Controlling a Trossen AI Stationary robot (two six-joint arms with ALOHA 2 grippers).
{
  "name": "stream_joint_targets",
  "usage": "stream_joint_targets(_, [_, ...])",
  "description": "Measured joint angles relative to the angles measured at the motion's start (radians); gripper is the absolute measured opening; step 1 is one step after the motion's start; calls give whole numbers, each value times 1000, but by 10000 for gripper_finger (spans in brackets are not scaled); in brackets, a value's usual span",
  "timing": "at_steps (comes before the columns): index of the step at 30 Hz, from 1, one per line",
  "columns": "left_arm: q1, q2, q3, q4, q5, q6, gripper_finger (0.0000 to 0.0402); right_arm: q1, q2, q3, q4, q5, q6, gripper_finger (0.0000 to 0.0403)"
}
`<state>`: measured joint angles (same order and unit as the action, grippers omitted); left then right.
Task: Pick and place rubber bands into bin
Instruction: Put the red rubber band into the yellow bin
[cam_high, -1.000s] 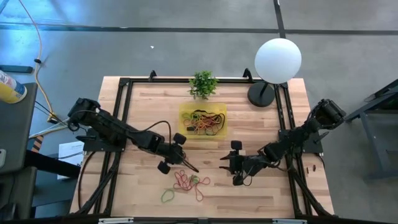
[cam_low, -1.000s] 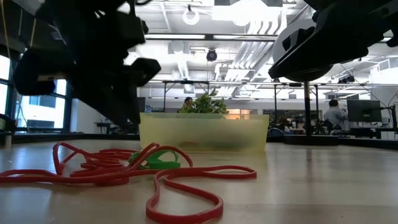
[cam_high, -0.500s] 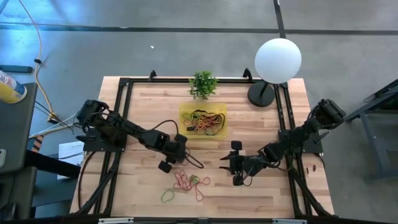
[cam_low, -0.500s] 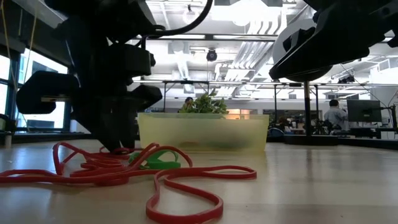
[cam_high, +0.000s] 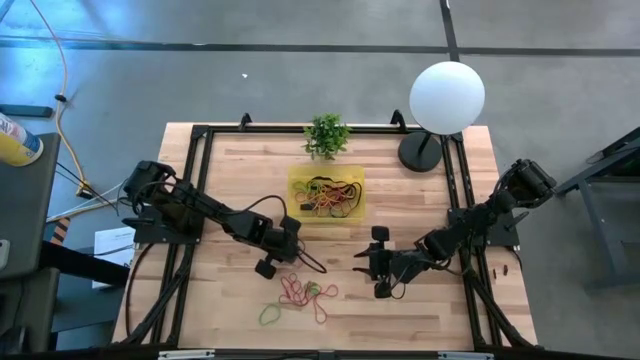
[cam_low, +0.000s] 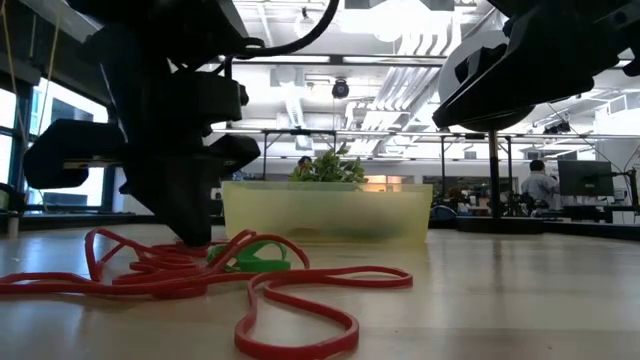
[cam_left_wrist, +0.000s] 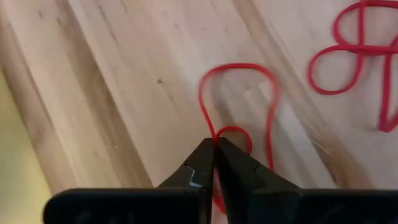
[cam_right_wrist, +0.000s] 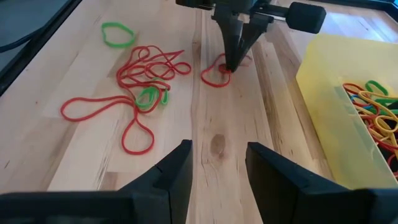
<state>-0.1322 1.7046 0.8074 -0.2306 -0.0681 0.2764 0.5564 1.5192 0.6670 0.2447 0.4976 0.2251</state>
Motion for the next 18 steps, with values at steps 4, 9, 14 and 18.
stream_joint_targets(4, [0, 1, 4, -3, -32, -2, 2, 0, 0, 0, 0, 0, 1, 139])
stream_joint_targets(9, [3, -24, 34, -9, -70, 10, 1, 0, 0, 0, -3, 0, 1, 139])
stream_joint_targets(14, [1, -70, 66, -10, -62, 53, 1, 0, 0, 1, -13, 0, 3, 139])
stream_joint_targets(18, [2, -120, 90, -9, -80, 91, 0, 0, 0, 1, -17, 1, 6, 139])
